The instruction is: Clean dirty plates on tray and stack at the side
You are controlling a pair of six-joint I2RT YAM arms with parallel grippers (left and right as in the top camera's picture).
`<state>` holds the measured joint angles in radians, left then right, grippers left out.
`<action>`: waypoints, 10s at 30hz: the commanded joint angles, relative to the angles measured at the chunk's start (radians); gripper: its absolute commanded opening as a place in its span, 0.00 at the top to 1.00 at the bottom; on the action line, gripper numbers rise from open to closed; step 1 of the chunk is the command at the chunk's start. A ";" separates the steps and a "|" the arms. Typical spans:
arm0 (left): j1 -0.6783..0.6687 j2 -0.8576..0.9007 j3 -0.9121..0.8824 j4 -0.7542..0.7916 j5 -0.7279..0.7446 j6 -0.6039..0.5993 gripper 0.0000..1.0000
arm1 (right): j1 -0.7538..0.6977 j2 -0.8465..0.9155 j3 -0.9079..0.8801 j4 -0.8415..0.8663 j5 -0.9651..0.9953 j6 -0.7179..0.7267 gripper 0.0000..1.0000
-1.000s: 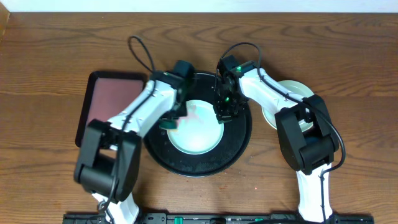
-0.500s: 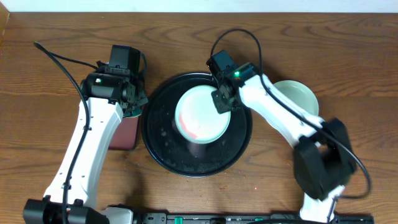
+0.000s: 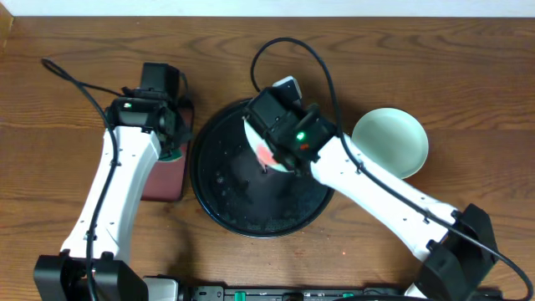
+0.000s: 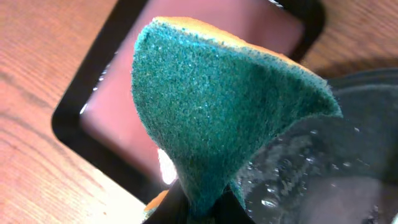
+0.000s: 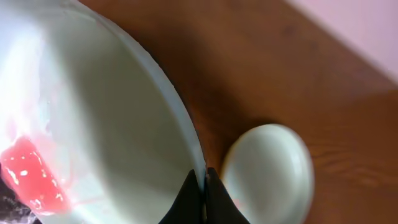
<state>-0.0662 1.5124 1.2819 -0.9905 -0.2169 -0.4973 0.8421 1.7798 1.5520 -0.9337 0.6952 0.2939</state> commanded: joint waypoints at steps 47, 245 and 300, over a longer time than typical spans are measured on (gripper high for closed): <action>0.161 0.006 -0.017 -0.010 0.049 0.032 0.93 | -0.504 -0.058 0.004 -0.102 -0.760 -0.049 0.99; 0.251 0.057 0.207 -0.068 0.329 0.538 0.26 | -0.755 -1.774 -1.547 0.863 -0.740 -0.250 0.01; 0.132 -1.065 -0.872 0.919 0.336 0.595 0.25 | -0.755 -1.774 -1.547 0.863 -0.740 -0.250 0.01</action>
<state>0.0689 0.5209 0.5110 -0.1314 0.1143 0.0799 0.0830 0.0120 0.0090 -0.0696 -0.0372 0.0406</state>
